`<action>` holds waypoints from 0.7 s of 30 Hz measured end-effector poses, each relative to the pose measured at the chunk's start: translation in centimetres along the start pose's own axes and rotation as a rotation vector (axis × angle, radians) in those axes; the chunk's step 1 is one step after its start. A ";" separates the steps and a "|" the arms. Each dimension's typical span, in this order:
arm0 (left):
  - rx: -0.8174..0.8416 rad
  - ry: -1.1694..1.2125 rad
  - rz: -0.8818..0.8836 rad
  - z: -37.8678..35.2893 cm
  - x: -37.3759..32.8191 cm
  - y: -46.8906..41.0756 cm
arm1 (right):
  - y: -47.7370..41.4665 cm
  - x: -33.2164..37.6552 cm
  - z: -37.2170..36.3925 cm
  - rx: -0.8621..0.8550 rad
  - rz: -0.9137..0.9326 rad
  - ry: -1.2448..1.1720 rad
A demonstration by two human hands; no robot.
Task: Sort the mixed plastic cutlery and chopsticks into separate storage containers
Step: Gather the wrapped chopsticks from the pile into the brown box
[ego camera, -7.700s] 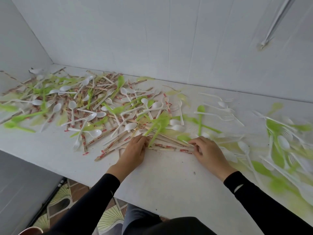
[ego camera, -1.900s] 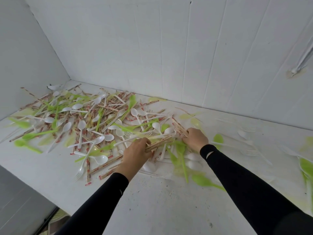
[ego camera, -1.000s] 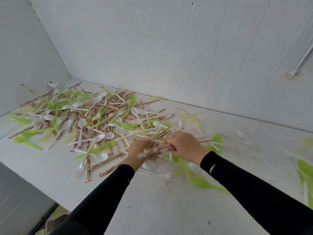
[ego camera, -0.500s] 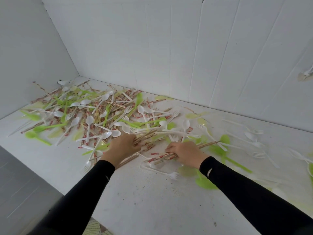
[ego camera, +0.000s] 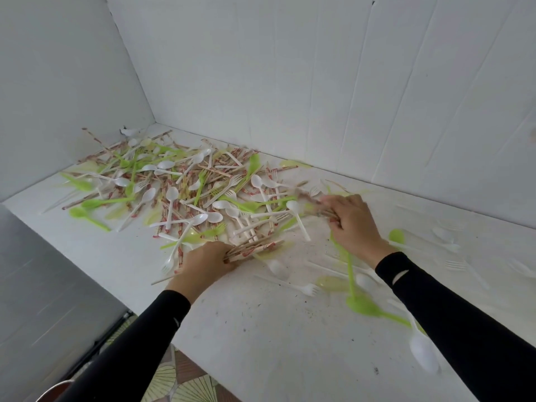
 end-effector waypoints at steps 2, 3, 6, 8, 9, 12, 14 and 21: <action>-0.017 0.010 -0.037 0.4 -0.8 -0.1 | -0.2 0.4 1.1 -0.059 -0.129 -0.214; -0.022 0.007 -0.049 0.8 -1.2 -0.2 | -0.2 0.9 1.9 -0.068 -0.200 -0.374; -0.029 -0.050 -0.077 2.5 -2.2 -0.7 | -0.1 2.2 4.0 -0.121 -0.344 -0.747; -0.030 -0.129 -0.107 3.9 -2.8 -1.0 | 0.1 2.6 4.8 -0.211 -0.390 -0.875; -0.033 -0.176 -0.123 4.7 -3.1 -1.1 | 0.3 2.8 5.2 -0.246 -0.407 -0.926; -0.062 -0.356 -0.122 7.3 -4.6 -1.3 | 1.3 3.7 5.9 -0.285 -0.428 -0.984; -0.083 -0.464 -0.125 8.6 -5.4 -1.5 | 2.3 4.3 5.8 -0.284 -0.414 -1.047; 0.093 -0.311 -0.127 9.5 -6.3 -1.2 | 7.5 5.2 2.9 -0.116 -0.462 -1.011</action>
Point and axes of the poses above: each hand's wrist, its own y-axis away from the middle knuckle, its own z-axis out of the back of the hand, x = y × z, the point moved 1 cm from there along -y, towards the middle knuckle, and after that the axes turned 10 degrees about y, right-handed, at the moved point
